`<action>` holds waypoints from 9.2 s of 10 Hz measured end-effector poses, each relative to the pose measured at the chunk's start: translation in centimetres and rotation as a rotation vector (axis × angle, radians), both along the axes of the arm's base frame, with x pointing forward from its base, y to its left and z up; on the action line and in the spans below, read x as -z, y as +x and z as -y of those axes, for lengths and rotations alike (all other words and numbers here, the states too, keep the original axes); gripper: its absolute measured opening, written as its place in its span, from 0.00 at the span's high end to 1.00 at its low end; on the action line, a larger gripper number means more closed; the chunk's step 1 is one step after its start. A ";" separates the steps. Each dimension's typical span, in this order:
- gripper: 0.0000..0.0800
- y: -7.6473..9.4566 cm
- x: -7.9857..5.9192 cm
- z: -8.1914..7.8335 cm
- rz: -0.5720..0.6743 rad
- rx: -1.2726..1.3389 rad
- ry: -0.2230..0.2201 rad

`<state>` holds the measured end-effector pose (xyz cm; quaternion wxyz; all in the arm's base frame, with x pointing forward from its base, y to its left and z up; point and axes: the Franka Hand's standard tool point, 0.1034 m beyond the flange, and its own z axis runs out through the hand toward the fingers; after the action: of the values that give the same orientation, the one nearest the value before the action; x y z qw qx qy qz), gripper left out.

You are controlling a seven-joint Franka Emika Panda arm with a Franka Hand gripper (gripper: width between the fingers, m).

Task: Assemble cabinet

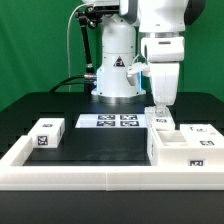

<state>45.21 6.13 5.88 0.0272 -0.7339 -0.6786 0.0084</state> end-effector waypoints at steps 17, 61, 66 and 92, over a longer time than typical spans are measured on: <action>0.91 -0.6 0.5 -0.4 -0.011 0.066 -0.001; 0.91 2.0 0.0 -0.7 0.009 0.015 0.013; 0.91 2.8 0.1 -0.6 0.011 -0.016 0.012; 0.41 12.5 0.1 0.0 -0.004 -0.078 0.026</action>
Offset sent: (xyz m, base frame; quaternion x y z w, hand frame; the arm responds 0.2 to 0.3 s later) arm 0.0153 0.0143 -0.0058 0.0024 0.0150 0.0123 0.9998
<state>57.75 6.11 5.79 0.0378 -0.7065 -0.7067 0.0021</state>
